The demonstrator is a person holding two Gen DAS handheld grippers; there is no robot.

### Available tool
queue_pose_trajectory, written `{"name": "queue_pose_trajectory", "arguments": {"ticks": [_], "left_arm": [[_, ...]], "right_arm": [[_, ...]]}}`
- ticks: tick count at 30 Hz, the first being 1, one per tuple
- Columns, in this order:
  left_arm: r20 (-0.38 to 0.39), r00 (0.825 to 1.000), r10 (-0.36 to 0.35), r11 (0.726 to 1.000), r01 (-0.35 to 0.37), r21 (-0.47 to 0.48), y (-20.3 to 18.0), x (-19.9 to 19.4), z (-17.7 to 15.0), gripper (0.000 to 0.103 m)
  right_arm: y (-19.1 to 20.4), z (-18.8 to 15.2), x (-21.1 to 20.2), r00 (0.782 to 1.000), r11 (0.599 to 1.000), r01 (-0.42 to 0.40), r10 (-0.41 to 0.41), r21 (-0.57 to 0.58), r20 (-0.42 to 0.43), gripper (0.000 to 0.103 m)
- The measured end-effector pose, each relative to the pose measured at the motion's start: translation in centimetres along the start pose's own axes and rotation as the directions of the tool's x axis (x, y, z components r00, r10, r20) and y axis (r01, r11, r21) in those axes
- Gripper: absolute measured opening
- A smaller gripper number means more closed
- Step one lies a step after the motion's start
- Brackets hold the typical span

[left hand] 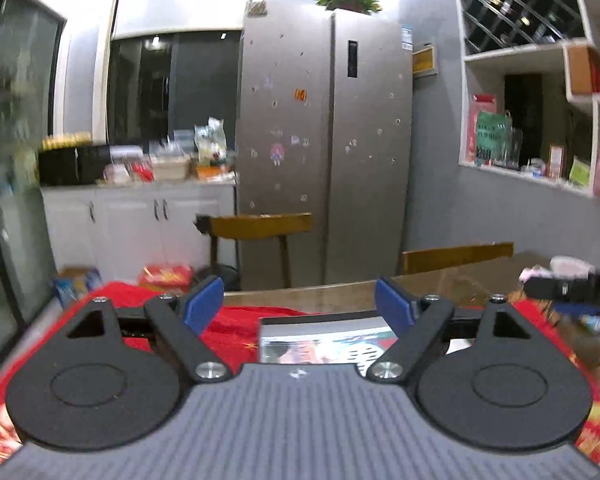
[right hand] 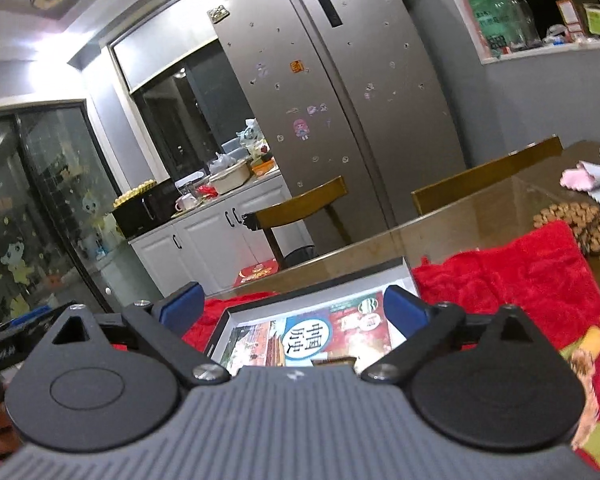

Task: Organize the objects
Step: 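Withdraw both open tools from the box back toward the remaining items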

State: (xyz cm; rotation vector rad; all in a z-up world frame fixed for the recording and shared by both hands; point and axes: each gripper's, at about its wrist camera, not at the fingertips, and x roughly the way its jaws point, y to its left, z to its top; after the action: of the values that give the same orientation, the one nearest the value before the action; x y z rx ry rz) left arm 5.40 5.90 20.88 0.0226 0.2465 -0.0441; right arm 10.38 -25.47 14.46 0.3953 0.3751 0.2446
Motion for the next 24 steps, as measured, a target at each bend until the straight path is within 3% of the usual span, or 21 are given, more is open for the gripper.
{"name": "queue_pose_trajectory", "arguments": {"ticks": [5, 8, 14, 21, 24], "left_arm": [[0.037, 0.999, 0.013, 1.0, -0.014, 0.028, -1.5, -3.1, -3.0, 0.088], [-0.029, 1.0, 0.011, 0.996, -0.008, 0.092, -2.8, -3.3, -5.6, 0.088], [-0.131, 0.991, 0.008, 0.998, -0.001, 0.055, -2.9, -1.1, -11.2, 0.088], [-0.287, 0.958, 0.005, 0.999, 0.007, 0.041, -2.5, 3.3, -15.9, 0.088], [-0.321, 0.947, 0.02, 0.999, -0.008, 0.037, -2.4, 4.6, -16.8, 0.088]], "right_arm": [[-0.8, -2.7, 0.4, 1.0, 1.0, 0.015, -0.015, -0.026, -0.009, 0.1], [-1.3, -4.5, 0.9, 0.999, 0.999, 0.03, -0.032, -0.041, -0.03, 0.1], [-2.8, -7.6, 2.4, 0.993, 0.998, 0.053, -0.056, -0.031, -0.104, 0.1], [-3.9, -9.8, 4.5, 0.97, 0.996, 0.084, -0.083, -0.005, -0.227, 0.099], [-4.3, -10.2, 4.8, 0.965, 0.997, 0.075, -0.07, 0.012, -0.252, 0.099]]}}
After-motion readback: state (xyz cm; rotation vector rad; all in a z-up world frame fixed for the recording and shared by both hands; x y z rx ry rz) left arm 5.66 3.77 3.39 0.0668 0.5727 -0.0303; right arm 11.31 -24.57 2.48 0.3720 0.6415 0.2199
